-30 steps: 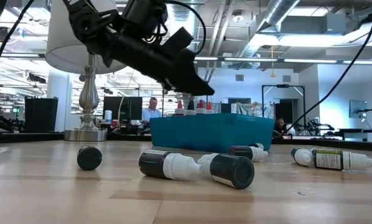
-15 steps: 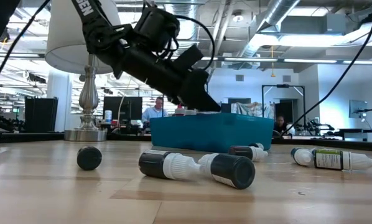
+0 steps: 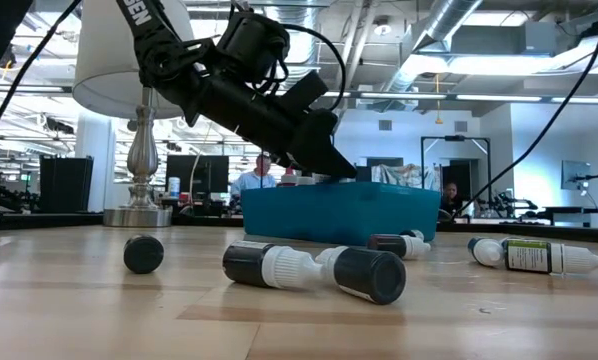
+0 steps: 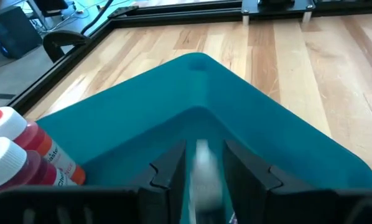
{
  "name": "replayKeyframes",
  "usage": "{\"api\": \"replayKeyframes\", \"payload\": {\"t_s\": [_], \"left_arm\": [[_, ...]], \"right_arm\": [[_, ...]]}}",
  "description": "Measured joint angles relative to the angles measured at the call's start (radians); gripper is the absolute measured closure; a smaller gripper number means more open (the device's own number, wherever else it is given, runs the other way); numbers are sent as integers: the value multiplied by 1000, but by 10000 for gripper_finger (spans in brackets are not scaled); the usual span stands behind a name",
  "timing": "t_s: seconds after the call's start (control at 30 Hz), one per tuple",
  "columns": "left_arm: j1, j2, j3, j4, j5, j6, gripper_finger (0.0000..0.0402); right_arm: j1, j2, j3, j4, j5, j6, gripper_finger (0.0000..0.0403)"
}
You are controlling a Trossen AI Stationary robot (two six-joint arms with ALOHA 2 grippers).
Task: Pick & Place food coloring
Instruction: Put the small blue food coloring bottle into the blue bin, then put the small light green food coloring bottle into the blue bin
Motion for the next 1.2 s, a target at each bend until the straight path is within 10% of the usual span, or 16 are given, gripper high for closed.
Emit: {"api": "replayKeyframes", "payload": {"t_s": [0.53,1.2], "left_arm": [[-9,-18,-1,-10,-5,51,264],[-211,-427,-196,-256,1,94,264]], "right_arm": [[0,0,1,-21,0,38,272],[0,0,-34,-68,60,162,272]]}}
